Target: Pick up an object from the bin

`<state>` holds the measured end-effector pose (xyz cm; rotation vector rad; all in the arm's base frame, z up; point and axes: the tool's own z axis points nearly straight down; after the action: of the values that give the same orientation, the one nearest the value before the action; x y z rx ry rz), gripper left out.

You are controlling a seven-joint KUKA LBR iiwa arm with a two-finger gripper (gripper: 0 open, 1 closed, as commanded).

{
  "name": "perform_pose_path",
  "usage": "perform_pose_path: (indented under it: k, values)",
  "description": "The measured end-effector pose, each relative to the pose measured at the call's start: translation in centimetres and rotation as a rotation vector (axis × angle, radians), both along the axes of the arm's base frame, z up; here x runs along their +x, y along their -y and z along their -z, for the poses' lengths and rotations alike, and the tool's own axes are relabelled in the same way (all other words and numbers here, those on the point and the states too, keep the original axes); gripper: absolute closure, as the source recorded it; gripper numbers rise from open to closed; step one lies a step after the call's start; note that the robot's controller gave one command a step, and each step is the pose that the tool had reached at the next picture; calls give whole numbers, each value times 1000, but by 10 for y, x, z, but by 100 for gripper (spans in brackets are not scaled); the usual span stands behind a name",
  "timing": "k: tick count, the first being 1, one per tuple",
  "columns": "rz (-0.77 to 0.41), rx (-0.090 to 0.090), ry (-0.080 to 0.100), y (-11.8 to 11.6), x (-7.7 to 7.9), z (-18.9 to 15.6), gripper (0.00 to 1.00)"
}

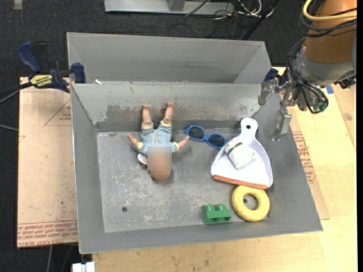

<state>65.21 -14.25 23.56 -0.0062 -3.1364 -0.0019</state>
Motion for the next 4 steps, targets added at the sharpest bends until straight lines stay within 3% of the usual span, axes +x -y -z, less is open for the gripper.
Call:
perform_pose_path:
  k: [1, 2, 3, 4]
  values:
    - [-3, -2, 8, -1, 1, -6, 0]
    - [-149, -1, 9, 0, -7, 40, 0]
    - [-553, 0, 10, -2, -18, 65, 0]
    - [-597, 0, 12, 6, -24, 99, 0]
